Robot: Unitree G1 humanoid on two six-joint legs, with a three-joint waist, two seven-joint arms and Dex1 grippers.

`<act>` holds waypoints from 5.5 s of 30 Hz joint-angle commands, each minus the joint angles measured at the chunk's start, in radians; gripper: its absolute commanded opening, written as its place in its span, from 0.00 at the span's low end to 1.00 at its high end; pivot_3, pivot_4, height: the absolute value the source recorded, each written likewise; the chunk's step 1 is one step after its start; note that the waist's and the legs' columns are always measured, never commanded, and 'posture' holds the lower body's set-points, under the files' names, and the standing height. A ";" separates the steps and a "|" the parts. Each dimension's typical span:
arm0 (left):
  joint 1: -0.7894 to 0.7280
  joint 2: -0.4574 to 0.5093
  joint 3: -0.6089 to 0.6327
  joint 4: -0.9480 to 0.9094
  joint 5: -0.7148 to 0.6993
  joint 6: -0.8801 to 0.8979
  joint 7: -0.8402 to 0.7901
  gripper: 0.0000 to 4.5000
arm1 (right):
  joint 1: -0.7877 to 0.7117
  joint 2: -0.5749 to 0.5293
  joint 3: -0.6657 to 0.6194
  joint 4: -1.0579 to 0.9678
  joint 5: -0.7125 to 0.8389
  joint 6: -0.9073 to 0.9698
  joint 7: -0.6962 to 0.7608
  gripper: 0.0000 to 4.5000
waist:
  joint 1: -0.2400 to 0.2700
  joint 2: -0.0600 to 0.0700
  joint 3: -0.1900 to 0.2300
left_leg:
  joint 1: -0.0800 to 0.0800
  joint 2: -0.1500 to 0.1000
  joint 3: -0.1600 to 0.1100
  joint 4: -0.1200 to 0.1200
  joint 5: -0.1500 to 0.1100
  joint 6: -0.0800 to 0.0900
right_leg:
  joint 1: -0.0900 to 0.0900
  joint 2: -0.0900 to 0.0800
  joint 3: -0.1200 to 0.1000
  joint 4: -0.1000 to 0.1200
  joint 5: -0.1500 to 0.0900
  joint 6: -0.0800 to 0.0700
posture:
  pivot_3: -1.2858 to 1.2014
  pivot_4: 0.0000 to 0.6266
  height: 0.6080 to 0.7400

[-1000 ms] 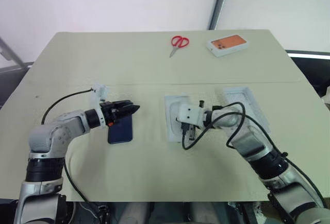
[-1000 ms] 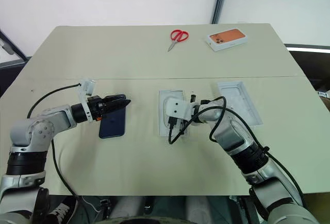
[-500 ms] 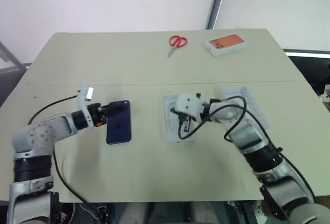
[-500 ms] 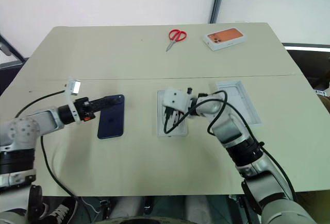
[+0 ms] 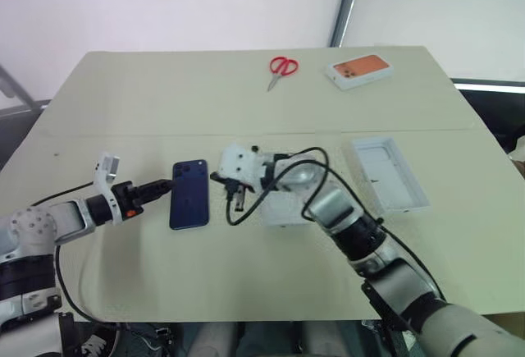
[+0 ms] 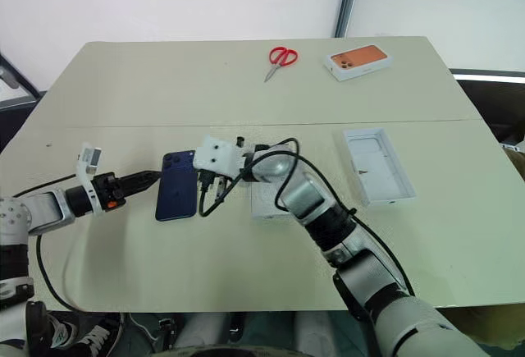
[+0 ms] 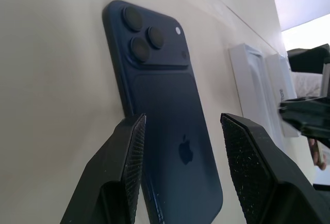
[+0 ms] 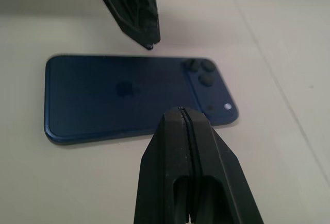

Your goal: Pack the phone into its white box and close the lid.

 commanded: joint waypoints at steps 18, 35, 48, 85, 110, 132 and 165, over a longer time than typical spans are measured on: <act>-0.004 -0.110 -0.084 0.005 0.058 0.112 0.106 0.55 | -0.015 0.046 0.091 0.124 -0.128 -0.098 -0.008 0.01 | 0.012 0.002 -0.007 | 0.002 -0.001 0.002 -0.002 0.001 -0.001 | -0.001 0.000 0.004 0.002 0.000 0.000 | 0.52 0.24 1.00; -0.073 -0.204 -0.056 -0.009 0.075 0.162 0.174 0.55 | -0.008 0.035 0.079 0.122 -0.156 -0.109 -0.017 0.01 | 0.012 0.006 -0.010 | 0.013 -0.002 0.001 -0.005 -0.001 0.000 | 0.011 -0.001 0.003 -0.002 0.000 0.000 | 0.52 0.24 1.00; -0.066 -0.222 0.015 0.047 0.046 0.174 0.168 0.01 | -0.001 0.018 0.071 0.127 -0.168 -0.120 -0.033 0.00 | 0.005 0.004 -0.012 | 0.013 -0.002 0.001 -0.007 0.000 0.000 | 0.011 -0.001 0.003 -0.003 0.000 0.000 | 0.52 0.24 1.00; -0.115 -0.391 0.234 -0.002 -0.213 0.190 0.241 0.00 | 0.365 -0.508 -0.122 -0.344 0.123 -0.172 0.299 0.87 | 0.010 -0.009 -0.004 | 0.010 0.001 0.005 -0.012 0.000 -0.001 | 0.010 -0.001 0.004 -0.006 0.000 0.000 | 0.52 0.24 1.00; -0.108 -0.386 0.207 -0.034 -0.238 0.192 0.258 0.00 | 0.413 -0.469 -0.119 -0.372 0.141 -0.080 0.268 0.17 | 0.008 -0.010 -0.004 | 0.011 0.001 0.005 -0.012 0.000 -0.001 | 0.011 0.000 0.004 -0.006 0.000 0.000 | 0.52 0.24 1.00; -0.224 -0.318 0.226 0.049 -0.278 0.195 0.266 0.00 | 0.339 -0.265 -0.099 -0.512 0.222 0.342 0.137 0.98 | 0.010 -0.011 -0.004 | 0.010 0.001 0.004 -0.013 0.001 -0.001 | 0.010 0.000 0.004 -0.006 0.000 0.000 | 0.52 0.24 1.00; -0.055 -0.537 -0.028 -0.129 -0.206 0.087 0.365 0.00 | 0.481 -0.532 -0.531 -0.426 0.477 0.106 0.180 0.98 | 0.031 -0.013 -0.001 | 0.010 0.001 0.007 -0.012 0.000 0.000 | 0.012 -0.001 0.003 -0.012 0.000 0.000 | 0.52 0.24 1.00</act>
